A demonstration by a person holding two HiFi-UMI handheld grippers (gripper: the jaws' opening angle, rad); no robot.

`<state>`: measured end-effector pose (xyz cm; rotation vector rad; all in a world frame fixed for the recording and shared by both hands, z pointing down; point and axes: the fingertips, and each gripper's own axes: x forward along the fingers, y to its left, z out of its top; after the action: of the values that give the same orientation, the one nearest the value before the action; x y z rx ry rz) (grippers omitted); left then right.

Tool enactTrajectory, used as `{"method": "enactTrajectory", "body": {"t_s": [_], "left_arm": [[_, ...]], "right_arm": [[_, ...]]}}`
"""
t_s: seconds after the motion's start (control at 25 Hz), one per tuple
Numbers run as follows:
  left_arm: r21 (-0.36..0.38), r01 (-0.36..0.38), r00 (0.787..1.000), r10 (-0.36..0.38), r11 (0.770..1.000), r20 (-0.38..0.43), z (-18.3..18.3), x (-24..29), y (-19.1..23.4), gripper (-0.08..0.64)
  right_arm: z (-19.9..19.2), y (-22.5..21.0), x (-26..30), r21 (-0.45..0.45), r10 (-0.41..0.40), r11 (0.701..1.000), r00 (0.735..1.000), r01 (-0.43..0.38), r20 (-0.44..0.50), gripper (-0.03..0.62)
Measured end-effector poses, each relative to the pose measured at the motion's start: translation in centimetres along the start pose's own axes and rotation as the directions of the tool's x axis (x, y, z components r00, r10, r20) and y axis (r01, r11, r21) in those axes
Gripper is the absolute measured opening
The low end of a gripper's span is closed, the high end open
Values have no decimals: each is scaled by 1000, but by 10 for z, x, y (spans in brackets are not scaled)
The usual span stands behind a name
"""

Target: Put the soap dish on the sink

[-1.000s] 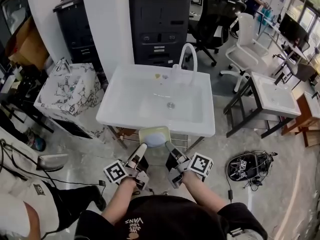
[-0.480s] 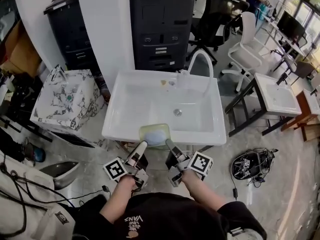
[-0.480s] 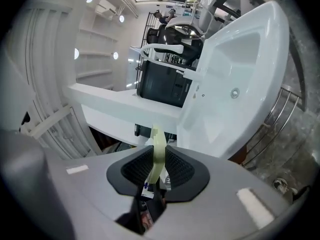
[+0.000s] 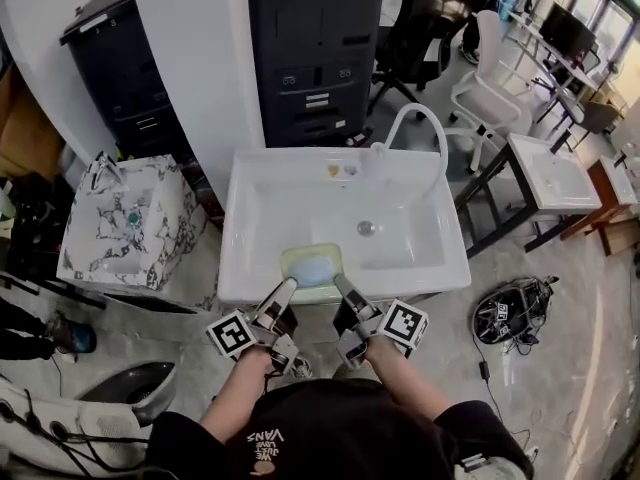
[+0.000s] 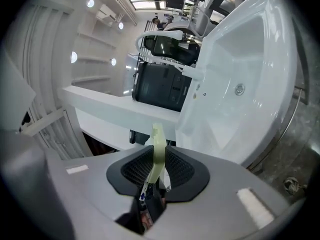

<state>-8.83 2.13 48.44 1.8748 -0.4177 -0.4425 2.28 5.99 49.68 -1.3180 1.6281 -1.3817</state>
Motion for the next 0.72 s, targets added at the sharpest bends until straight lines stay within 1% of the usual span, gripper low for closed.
{"method": "enactTrajectory", "body": {"t_s": [0.08,0.2,0.32,0.4,0.48,0.56,0.64,0.72], "left_arm": [[-3,2,1000,-2,1000,-8,9,2,5,163],[-29,-3,1000,2,1000,-8,16,5,11,163],[-20,-3,1000,3,1000,-14,25,12,19,163],[-15,-3,1000,3,1000,-12,32,20,23,163],[-16,-18,1000,18,1000,-5,40,27,31,163],[-32,-32,999,33,999,7,47,34,37,163],[-43,-35,999,36,998,18,53,42,41,163],[-38,-39,999,40,999,24,61,50,46,163]], "right_arm": [[-1,2,10,8,7,1000,1000,-7,12,71],[0,4,21,10,22,1000,1000,-23,17,71],[4,-1,32,16,12,1000,1000,-12,13,71],[8,-1,44,26,30,999,1000,-30,9,71],[15,-2,56,29,36,999,999,-36,0,71],[21,-4,67,28,29,999,999,-29,-14,71],[28,-5,78,32,34,999,999,-33,-29,71],[35,-6,89,28,31,999,998,-30,-45,71]]}}
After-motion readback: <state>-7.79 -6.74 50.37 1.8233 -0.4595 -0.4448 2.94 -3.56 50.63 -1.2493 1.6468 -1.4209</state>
